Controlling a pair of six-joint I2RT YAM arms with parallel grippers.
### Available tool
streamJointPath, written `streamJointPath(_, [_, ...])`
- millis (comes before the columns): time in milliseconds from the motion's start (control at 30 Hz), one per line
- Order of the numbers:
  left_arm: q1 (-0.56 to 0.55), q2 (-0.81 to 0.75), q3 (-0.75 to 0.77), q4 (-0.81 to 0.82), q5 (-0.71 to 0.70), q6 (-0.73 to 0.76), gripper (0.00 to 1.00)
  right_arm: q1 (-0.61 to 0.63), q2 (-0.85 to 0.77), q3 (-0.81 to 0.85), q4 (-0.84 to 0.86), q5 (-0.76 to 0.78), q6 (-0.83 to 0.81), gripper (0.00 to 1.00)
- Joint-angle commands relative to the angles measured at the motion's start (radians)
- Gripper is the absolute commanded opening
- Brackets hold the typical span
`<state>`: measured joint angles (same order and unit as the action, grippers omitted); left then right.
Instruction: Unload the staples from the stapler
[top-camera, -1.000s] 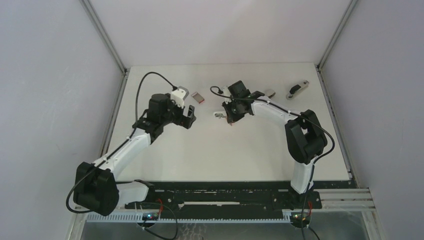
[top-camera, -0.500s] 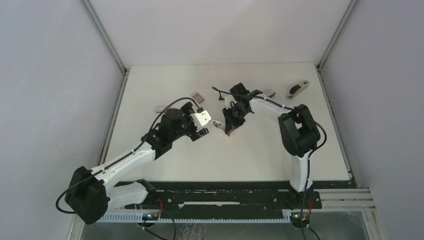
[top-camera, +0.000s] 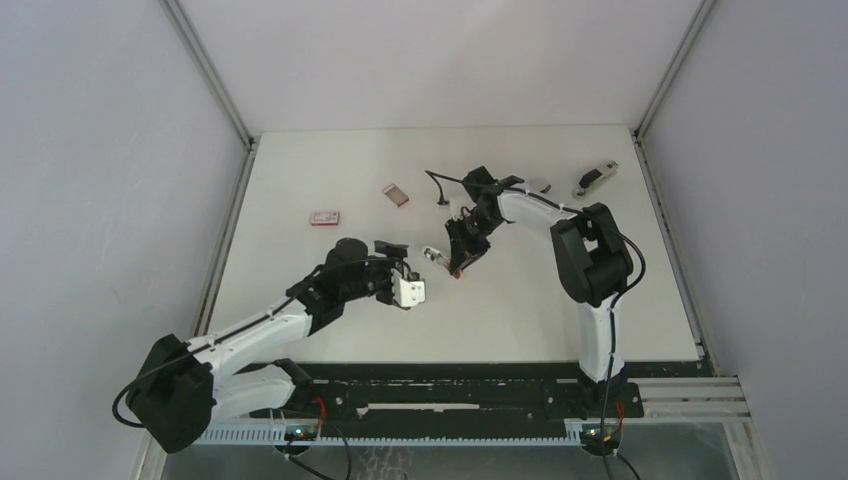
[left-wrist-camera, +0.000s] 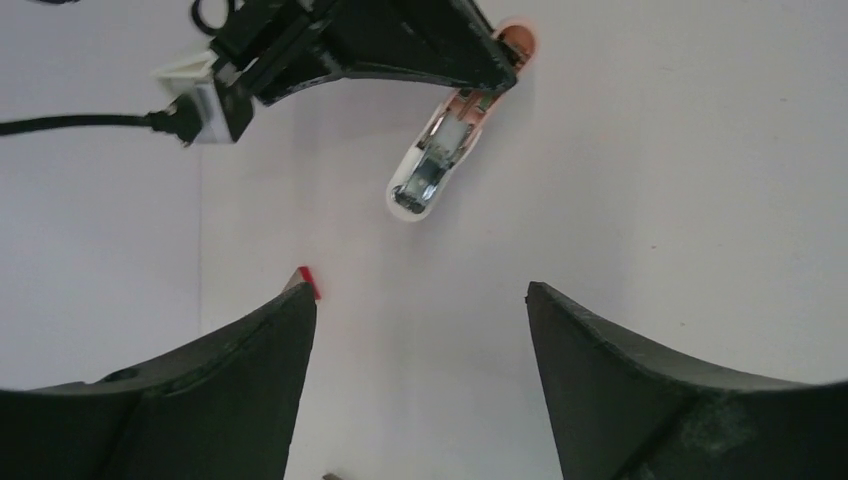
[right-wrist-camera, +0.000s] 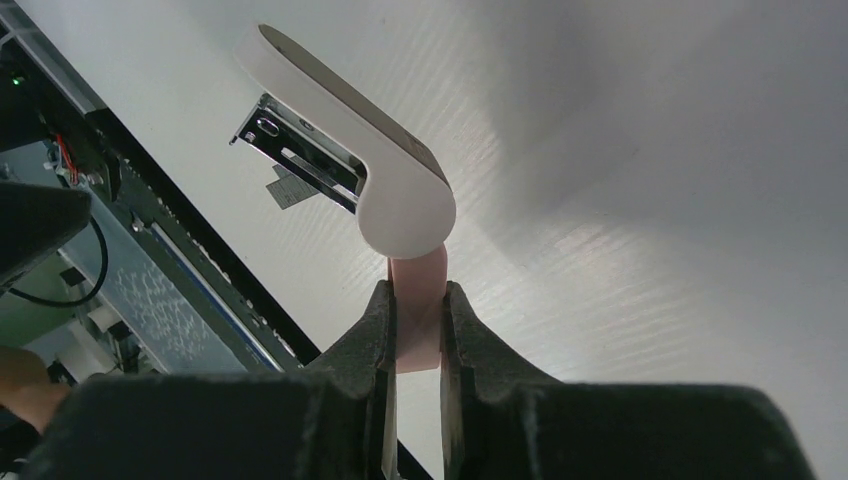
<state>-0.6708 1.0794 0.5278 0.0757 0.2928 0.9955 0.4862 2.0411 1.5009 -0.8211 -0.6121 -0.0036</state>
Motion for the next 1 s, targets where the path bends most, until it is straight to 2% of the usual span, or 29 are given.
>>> streamJointPath(0, [-0.012,0.064,0.071,-0.068,0.120,0.121,0.78,0.013,-0.005,0.049,-0.036,-0.058,-0.041,0.00])
streamJointPath(133, [-0.036,0.100,0.098,-0.076,0.149,0.112,0.75,0.034,-0.003,0.053,-0.047,-0.063,-0.055,0.00])
streamJointPath(267, [-0.092,0.138,0.119,-0.066,0.067,0.102,0.70,0.053,0.008,0.057,-0.053,-0.066,-0.064,0.00])
streamJointPath(400, [-0.120,0.173,0.112,0.017,-0.010,0.081,0.69,0.071,0.018,0.062,-0.067,-0.068,-0.077,0.00])
streamJointPath(967, [-0.125,0.234,0.123,0.022,-0.051,0.171,0.57,0.095,0.046,0.085,-0.133,-0.097,-0.127,0.00])
